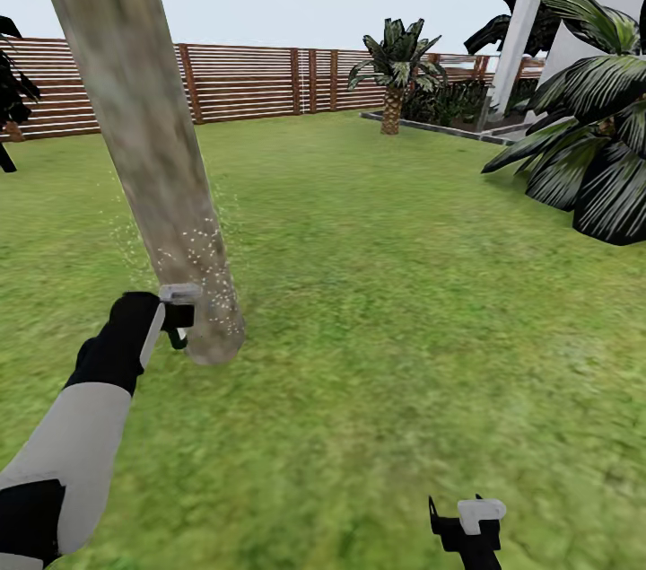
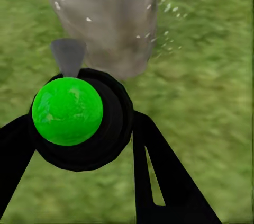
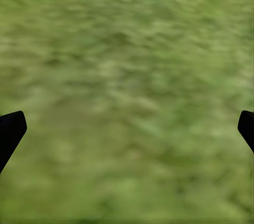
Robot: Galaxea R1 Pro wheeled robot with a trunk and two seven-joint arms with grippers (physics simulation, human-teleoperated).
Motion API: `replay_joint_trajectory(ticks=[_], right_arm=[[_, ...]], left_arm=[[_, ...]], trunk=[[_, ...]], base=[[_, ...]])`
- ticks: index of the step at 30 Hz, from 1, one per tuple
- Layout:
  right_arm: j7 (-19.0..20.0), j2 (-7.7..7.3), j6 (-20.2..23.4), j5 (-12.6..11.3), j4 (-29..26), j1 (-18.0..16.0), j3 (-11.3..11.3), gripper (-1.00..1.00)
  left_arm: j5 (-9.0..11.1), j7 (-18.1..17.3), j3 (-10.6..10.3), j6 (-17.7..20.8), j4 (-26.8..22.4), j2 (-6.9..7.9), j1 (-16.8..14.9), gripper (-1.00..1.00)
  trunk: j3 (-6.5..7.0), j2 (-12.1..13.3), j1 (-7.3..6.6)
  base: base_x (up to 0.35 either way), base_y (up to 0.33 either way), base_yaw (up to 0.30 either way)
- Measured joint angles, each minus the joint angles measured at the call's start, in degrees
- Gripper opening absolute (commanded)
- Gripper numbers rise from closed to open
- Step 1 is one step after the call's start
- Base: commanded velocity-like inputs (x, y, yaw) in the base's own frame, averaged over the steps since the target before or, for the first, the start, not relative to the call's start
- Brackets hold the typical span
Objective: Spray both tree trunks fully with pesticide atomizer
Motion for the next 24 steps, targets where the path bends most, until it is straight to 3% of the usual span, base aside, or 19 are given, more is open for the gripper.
replay_joint_trajectory(ticks=[6, 11, 19, 24], right_arm=[[0.00, 0.00, 0.00, 0.00, 0.00, 0.00, 0.00, 1.00], [0.00, 0.00, 0.00, 0.00, 0.00, 0.00, 0.00, 1.00], [0.00, -0.01, 0.00, 0.00, 0.02, 0.00, 0.00, 1.00], [0.00, -0.04, 0.00, 0.00, 0.00, 0.00, 0.00, 1.00]], left_arm=[[0.09, -0.64, -0.45, 0.07, 0.03, -0.65, 0.38, -1.00], [0.08, -1.36, -0.41, 0.07, 0.03, -0.67, 0.40, -1.00], [-0.44, -1.92, -0.22, -0.25, 2.65, 0.31, 0.99, -1.00], [-0.36, -1.99, -0.02, -0.19, 3.17, 2.88, 1.61, -1.00]], trunk=[[0.00, 0.00, 0.00], [0.00, 0.00, 0.00], [0.00, 0.00, 0.00], [0.00, 0.00, 0.00]], base=[[0.004, 0.000, 0.000], [0.224, 0.089, 0.000], [0.037, 0.016, 0.000], [0.000, 0.000, 0.000]])
